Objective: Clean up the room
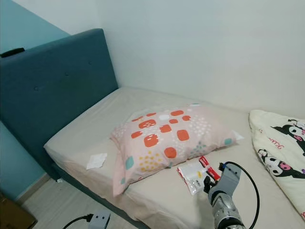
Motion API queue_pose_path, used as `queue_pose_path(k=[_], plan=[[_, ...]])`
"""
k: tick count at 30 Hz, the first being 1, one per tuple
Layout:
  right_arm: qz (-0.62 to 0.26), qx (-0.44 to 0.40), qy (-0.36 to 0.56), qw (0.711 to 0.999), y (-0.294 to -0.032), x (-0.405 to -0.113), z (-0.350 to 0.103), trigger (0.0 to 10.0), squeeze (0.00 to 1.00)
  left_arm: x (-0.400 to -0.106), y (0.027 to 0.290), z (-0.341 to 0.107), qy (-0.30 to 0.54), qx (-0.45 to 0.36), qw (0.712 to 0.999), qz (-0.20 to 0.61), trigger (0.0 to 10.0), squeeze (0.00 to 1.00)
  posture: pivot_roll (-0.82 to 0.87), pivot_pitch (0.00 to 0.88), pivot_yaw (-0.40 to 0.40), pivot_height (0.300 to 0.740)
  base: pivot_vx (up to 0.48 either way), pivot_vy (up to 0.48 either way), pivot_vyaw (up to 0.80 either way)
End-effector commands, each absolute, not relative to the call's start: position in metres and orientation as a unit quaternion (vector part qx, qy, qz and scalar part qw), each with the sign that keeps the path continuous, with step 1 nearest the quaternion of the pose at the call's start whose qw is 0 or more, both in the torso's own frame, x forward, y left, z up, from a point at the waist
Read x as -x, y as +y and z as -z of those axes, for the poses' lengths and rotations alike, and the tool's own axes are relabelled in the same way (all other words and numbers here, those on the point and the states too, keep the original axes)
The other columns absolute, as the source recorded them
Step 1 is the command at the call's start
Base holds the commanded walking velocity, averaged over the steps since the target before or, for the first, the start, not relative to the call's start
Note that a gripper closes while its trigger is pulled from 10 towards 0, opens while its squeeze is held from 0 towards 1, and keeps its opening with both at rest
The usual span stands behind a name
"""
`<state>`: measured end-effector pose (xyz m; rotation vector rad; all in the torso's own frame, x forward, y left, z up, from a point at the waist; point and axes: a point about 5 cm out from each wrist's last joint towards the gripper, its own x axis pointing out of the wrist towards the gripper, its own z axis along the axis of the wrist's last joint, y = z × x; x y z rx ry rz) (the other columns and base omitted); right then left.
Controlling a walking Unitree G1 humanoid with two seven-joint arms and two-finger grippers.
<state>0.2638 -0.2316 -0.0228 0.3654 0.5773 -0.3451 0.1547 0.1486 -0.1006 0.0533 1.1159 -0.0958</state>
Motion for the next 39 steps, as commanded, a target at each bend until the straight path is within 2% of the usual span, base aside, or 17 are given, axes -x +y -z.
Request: queue_pose_path(k=[1, 9, 15, 22, 39], plan=[[0.165, -0.187, 0.281, 0.927, -0.228, -0.268, 0.021, 10.0, 0.00, -0.154, 0.152, 0.101, 0.530, -0.024, 0.847, 0.039, 10.0, 0.00, -0.05, 0.000, 0.013, 0.740, 0.000, 0.000, 0.00], [0.152, -0.184, 0.274, 0.932, -0.224, -0.274, 0.017, 10.0, 0.00, -0.155, 0.152, 0.100, 0.529, -0.027, 0.847, 0.042, 10.0, 0.00, -0.05, 0.000, 0.009, 0.740, 0.000, 0.000, 0.00], [0.142, -0.177, 0.274, 0.935, -0.222, -0.276, 0.015, 10.0, 0.00, -0.155, 0.152, 0.101, 0.533, -0.028, 0.845, 0.039, 10.0, 0.00, -0.05, 0.000, 0.005, 0.740, 0.000, -0.472, 0.00], [0.131, -0.169, 0.294, 0.931, -0.221, -0.274, 0.018, 10.0, 0.00, -0.155, 0.152, 0.101, 0.533, -0.029, 0.845, 0.033, 10.0, 0.00, -0.05, 0.000, 0.001, 0.740, 0.000, 0.000, 0.00], [0.121, -0.220, 0.304, 0.919, -0.213, -0.268, 0.025, 10.0, 0.00, -0.152, 0.153, 0.102, 0.533, -0.035, 0.845, 0.033, 10.0, 0.00, -0.04, 0.000, -0.003, 0.685, 0.000, 0.000, 0.00]])
